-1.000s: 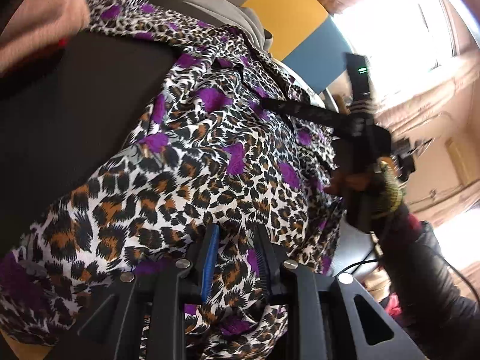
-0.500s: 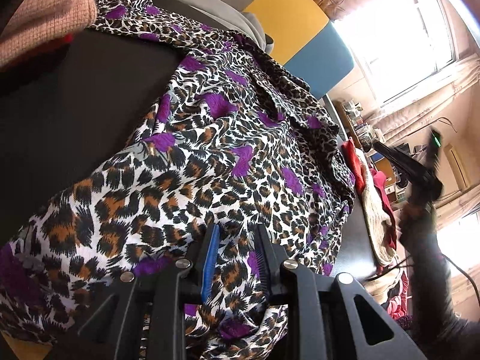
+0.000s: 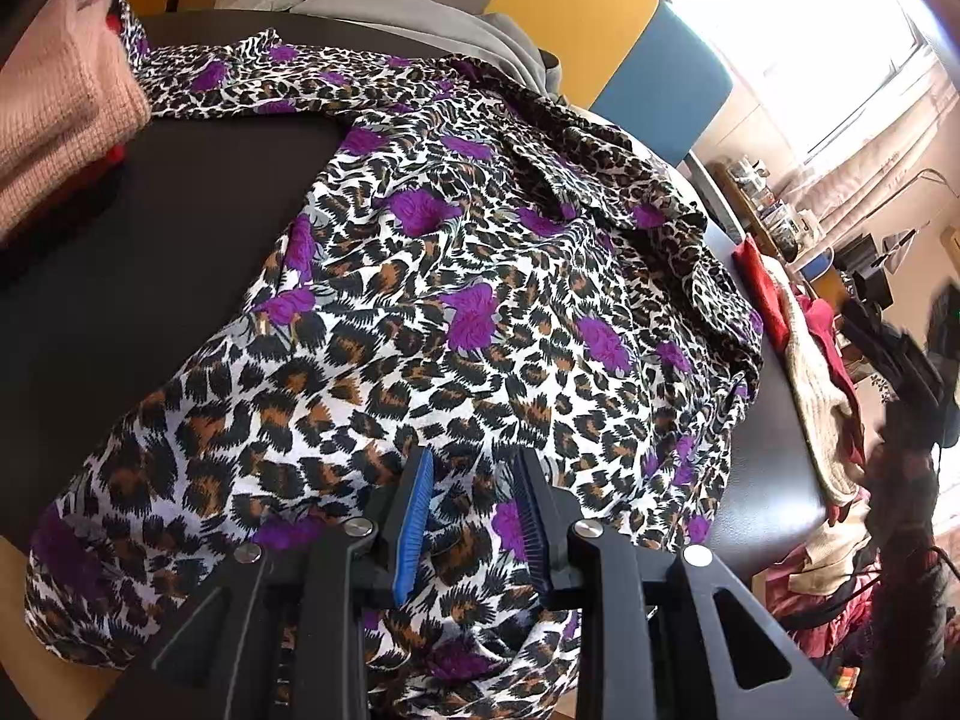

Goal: Fold clothes

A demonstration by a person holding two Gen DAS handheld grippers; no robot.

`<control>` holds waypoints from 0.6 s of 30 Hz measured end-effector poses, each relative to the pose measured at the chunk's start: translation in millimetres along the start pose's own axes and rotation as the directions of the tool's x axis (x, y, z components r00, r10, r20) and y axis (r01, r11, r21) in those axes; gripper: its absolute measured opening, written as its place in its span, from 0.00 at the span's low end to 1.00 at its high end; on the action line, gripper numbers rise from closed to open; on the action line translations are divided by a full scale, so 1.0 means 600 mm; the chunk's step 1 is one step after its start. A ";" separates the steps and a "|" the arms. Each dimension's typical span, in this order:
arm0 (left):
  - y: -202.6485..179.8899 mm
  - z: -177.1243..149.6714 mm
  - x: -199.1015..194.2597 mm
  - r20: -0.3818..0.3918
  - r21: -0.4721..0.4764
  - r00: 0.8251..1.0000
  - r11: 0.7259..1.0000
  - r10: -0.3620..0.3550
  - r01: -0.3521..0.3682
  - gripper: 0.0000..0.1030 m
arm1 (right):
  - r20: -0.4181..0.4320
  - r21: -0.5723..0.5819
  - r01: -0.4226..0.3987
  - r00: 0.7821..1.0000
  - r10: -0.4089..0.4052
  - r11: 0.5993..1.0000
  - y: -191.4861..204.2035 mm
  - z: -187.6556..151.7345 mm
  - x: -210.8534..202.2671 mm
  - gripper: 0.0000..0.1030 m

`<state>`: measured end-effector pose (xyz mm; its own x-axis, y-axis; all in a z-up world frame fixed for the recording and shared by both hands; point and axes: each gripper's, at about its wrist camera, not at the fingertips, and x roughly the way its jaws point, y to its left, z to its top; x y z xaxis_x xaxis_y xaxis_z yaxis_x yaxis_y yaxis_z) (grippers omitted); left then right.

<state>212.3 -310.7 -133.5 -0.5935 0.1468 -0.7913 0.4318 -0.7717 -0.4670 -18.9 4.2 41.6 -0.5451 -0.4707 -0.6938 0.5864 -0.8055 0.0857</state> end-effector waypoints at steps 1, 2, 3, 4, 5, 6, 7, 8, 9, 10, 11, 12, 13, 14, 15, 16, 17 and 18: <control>0.004 -0.001 -0.001 0.002 -0.010 1.000 1.000 -0.011 0.011 0.27 | -0.028 -0.015 -0.029 0.999 0.029 0.999 0.032 0.008 0.032 1.00; 0.009 -0.002 -0.002 0.003 -0.021 1.000 1.000 -0.022 0.022 0.27 | -0.067 -0.023 -0.053 0.996 0.051 0.998 0.062 0.016 0.068 1.00; 0.012 -0.003 -0.003 0.005 -0.029 0.999 0.999 -0.032 0.032 0.27 | -0.106 -0.030 -0.071 0.992 0.067 0.997 0.089 0.022 0.106 0.99; 0.015 -0.004 -0.004 0.008 -0.036 0.999 0.999 -0.041 0.041 0.27 | -0.144 -0.037 -0.086 0.986 0.079 0.996 0.114 0.026 0.144 0.98; 0.016 -0.005 -0.004 0.010 -0.040 0.999 0.998 -0.048 0.049 0.27 | -0.164 -0.044 -0.082 0.984 0.074 0.996 0.127 0.028 0.173 0.92; 0.017 -0.006 -0.004 0.012 -0.044 0.998 0.998 -0.055 0.055 0.27 | -0.187 -0.061 -0.056 0.981 0.044 0.997 0.139 0.031 0.200 0.84; 0.017 -0.007 -0.004 0.014 -0.047 0.998 0.997 -0.061 0.062 0.27 | -0.212 -0.094 -0.005 0.977 -0.015 0.996 0.152 0.032 0.229 0.79; 0.018 -0.007 -0.004 0.015 -0.046 0.998 0.997 -0.067 0.068 0.27 | -0.235 -0.134 0.054 0.968 -0.085 0.990 0.164 0.033 0.258 0.51; 0.018 -0.007 -0.004 0.015 -0.042 0.997 0.996 -0.073 0.074 0.27 | -0.239 -0.127 0.063 0.967 -0.092 0.990 0.166 0.035 0.272 0.05; 0.019 -0.008 -0.004 0.016 -0.039 0.997 0.996 -0.078 0.079 0.27 | -0.235 -0.097 0.045 0.970 -0.067 0.994 0.164 0.037 0.279 0.06; 0.020 -0.009 -0.004 0.017 -0.036 0.996 0.996 -0.085 0.085 0.27 | -0.215 -0.092 0.045 0.975 -0.063 0.995 0.162 0.040 0.270 0.06; 0.022 -0.009 -0.004 0.018 -0.035 0.996 0.995 -0.091 0.092 0.27 | -0.186 -0.098 0.052 0.980 -0.070 0.994 0.160 0.042 0.252 0.06; 0.023 -0.009 -0.004 0.019 -0.036 0.995 0.995 -0.097 0.098 0.27 | -0.157 -0.104 0.061 0.985 -0.076 0.993 0.158 0.044 0.235 0.06; 0.025 -0.008 -0.004 0.019 -0.036 0.994 0.994 -0.103 0.104 0.27 | -0.125 -0.130 0.081 0.987 -0.098 0.988 0.157 0.044 0.212 0.05; 0.026 -0.009 -0.004 0.020 -0.037 0.994 0.993 -0.107 0.108 0.27 | -0.084 -0.164 0.116 0.988 -0.131 0.980 0.151 0.041 0.179 0.05; 0.026 -0.009 -0.004 0.019 -0.037 0.994 0.993 -0.108 0.109 0.27 | -0.052 -0.178 0.156 0.985 -0.168 0.972 0.136 0.037 0.147 0.05; 0.024 -0.009 -0.004 0.019 -0.034 0.994 0.994 -0.105 0.105 0.27 | -0.026 -0.182 0.197 0.978 -0.205 0.963 0.117 0.033 0.117 0.05; 0.021 -0.010 -0.004 0.018 -0.031 0.995 0.995 -0.099 0.100 0.27 | -0.001 -0.185 0.237 0.970 -0.241 0.954 0.098 0.029 0.087 0.05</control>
<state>223.1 -317.4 -140.0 -0.6456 0.2113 -0.7339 0.3913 -0.7338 -0.5554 -23.4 -73.9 22.5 -0.6700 -0.2621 -0.6946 0.5408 -0.8133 -0.2148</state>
